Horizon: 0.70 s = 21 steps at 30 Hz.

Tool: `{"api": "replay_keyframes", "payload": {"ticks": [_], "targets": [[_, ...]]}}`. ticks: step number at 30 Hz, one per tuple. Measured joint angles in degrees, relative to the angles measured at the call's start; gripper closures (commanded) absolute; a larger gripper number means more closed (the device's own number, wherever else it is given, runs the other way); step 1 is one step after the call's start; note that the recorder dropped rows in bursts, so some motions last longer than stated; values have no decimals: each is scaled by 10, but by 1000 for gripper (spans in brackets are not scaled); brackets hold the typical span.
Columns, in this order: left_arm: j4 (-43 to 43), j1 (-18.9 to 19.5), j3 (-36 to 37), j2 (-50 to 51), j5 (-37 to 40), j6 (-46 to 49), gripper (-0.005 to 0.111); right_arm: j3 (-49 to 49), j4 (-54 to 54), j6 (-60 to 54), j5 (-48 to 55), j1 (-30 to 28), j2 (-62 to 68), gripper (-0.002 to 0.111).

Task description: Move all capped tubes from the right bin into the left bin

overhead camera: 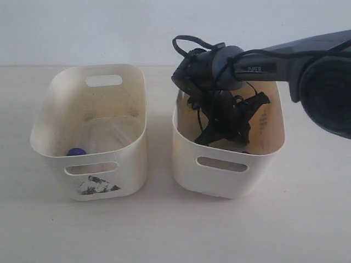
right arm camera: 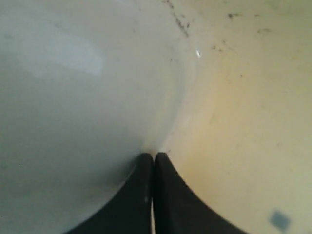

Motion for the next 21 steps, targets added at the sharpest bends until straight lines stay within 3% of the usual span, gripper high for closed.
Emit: {"api": "replay_keyframes", "payload": {"ticks": [10,12,15,18,21], "targets": [[0,0,0,0,0,0,102,-8,10,11,-46,-3,-149,108],[0,0,0,0,0,0,102,-8,10,21,-48,-9,-194,98],[0,0,0,0,0,0,102,-8,76,16,-48,-49,-249,60],[0,0,0,0,0,0,102,-8,174,-26,-33,-98,-263,31],[0,0,0,0,0,0,102,-8,231,-66,-16,-125,-262,29]]}}
